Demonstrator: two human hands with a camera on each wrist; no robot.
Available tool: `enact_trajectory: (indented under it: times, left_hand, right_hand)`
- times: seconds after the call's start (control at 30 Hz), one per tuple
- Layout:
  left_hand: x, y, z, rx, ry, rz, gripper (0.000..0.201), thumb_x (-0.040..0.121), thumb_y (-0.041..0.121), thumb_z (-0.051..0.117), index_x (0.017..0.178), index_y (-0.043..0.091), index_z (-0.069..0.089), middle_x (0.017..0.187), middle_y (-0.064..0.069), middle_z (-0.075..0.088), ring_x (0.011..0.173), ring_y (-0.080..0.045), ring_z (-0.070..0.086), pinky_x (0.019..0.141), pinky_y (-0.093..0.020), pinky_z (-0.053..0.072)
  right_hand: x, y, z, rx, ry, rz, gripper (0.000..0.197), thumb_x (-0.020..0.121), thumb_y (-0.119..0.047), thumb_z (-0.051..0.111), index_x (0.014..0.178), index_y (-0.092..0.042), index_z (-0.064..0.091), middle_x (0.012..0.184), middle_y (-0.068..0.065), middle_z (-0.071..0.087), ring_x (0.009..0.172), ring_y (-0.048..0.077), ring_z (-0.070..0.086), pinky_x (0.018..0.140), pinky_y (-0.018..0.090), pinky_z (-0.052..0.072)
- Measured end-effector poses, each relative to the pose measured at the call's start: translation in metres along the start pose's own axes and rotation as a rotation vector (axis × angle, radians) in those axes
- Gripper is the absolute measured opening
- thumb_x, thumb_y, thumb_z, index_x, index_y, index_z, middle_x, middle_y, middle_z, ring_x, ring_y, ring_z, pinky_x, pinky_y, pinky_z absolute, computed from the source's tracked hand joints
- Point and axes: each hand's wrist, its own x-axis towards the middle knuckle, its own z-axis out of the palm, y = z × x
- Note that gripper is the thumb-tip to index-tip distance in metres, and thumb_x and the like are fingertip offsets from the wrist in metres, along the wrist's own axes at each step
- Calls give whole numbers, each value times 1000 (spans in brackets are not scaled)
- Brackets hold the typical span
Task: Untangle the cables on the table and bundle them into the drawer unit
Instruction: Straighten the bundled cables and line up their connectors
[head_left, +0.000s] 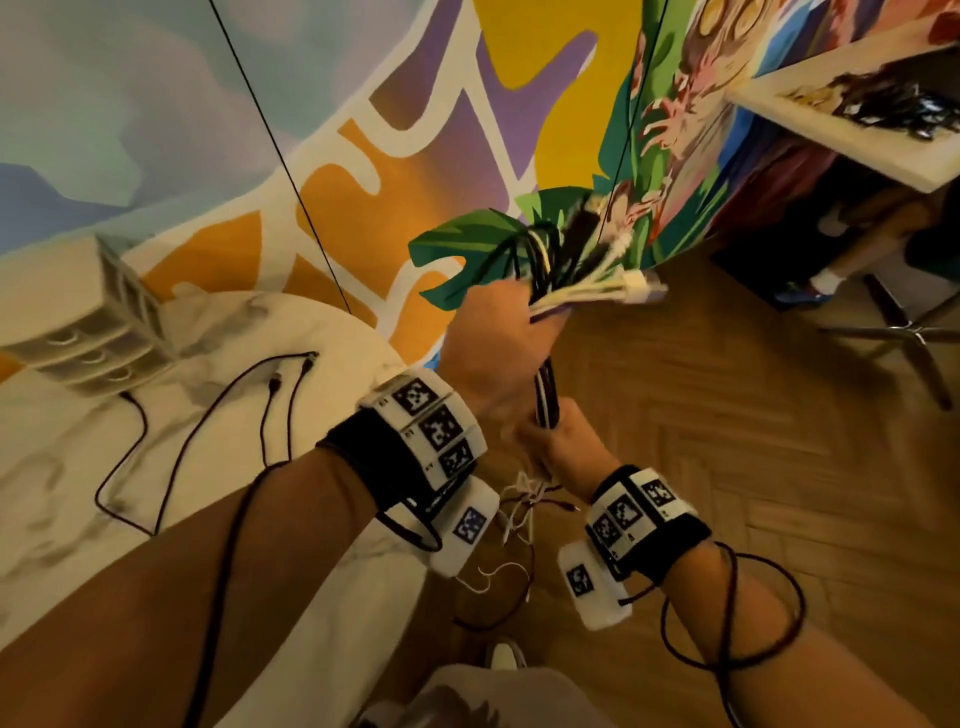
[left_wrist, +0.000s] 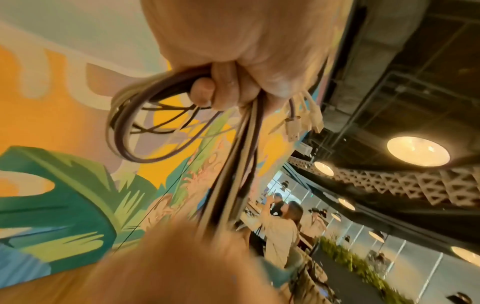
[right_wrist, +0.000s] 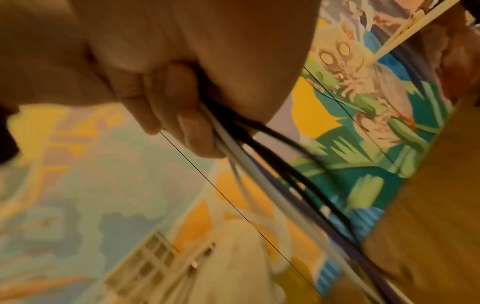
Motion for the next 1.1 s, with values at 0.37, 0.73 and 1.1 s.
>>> enact_trajectory:
  times: [0.37, 0.73, 1.1]
  left_hand:
    - [28, 8, -41, -25, 236, 122, 29, 88, 30, 57, 79, 4, 67, 54, 9, 47, 48, -10, 44, 48, -17, 30]
    - [41, 15, -60, -166, 356, 179, 12, 91, 23, 57, 80, 19, 58, 57, 18, 47, 48, 3, 50, 50, -9, 34]
    - [32, -21, -8, -190, 167, 106, 22, 93, 21, 56, 106, 7, 67, 82, 8, 61, 74, 0, 55, 63, -5, 37]
  right_hand:
    - [0, 170, -38, -338, 127, 675, 42, 89, -42, 60, 104, -3, 55, 64, 5, 55, 44, 15, 55, 43, 23, 45]
    - [34, 155, -55, -320, 612, 493, 16, 96, -13, 48, 89, -6, 60, 75, 9, 55, 72, 30, 52, 64, 34, 40]
    - [49, 137, -51, -680, 149, 410, 82, 68, -37, 80, 137, -19, 39, 136, 10, 42, 123, 29, 44, 102, 41, 42]
